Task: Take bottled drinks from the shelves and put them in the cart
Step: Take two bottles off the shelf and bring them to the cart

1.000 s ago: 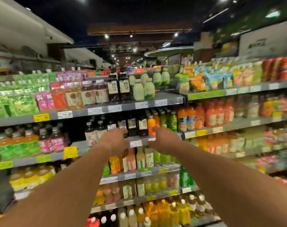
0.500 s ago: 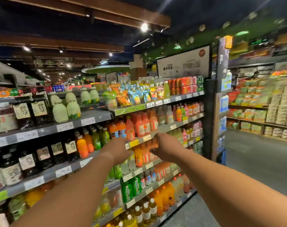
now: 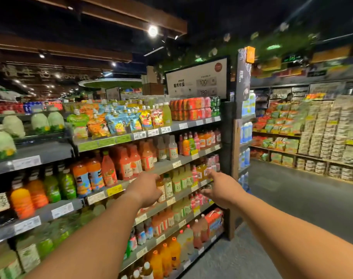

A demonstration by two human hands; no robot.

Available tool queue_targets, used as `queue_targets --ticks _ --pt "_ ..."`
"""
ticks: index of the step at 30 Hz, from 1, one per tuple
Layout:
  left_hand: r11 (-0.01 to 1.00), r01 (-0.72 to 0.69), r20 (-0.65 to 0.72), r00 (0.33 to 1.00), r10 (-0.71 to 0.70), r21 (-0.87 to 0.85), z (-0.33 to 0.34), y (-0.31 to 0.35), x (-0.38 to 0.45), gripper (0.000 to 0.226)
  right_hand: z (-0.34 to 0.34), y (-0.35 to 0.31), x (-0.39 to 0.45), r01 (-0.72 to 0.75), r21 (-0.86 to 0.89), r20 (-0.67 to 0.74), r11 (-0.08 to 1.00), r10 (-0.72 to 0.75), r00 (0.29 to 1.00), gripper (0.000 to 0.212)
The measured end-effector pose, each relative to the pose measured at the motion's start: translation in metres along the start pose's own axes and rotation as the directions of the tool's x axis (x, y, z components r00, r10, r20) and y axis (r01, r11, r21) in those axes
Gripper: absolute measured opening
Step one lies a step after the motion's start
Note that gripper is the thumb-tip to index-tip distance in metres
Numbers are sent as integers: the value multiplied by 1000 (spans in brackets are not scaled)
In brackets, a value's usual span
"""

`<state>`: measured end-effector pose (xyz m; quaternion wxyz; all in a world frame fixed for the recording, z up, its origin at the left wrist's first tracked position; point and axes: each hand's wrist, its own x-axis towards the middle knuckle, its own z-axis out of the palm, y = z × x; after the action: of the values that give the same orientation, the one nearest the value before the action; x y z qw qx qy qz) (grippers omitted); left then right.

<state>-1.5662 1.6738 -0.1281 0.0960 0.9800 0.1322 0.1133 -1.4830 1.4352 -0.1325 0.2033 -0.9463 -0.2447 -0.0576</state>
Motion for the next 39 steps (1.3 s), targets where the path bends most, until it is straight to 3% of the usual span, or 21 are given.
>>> queue_targets --ticks 10,17,21,28,35,39 --pt "999 -20 90 996 17 29 74 35 138 56 44 86 124 -34 17 59 999 33 998 68" --pt "999 -52 87 995 52 -6 105 24 297 55 69 119 265 -82 -5 67 997 82 994 62" --pt "998 -35 87 995 40 -53 112 14 389 58 78 130 350 -102 44 39 994 100 994 69" --pt "992 -51 88 994 61 -112 143 19 494 56 103 140 466 -86 82 50 993 82 995 62" --pt "970 48 46 998 -38 -240 187 27 584 39 135 158 578 -30 124 84 992 20 996 66" --pt "913 180 25 983 -184 -365 211 31 640 47 150 177 650 27 146 111 989 -44 993 72"
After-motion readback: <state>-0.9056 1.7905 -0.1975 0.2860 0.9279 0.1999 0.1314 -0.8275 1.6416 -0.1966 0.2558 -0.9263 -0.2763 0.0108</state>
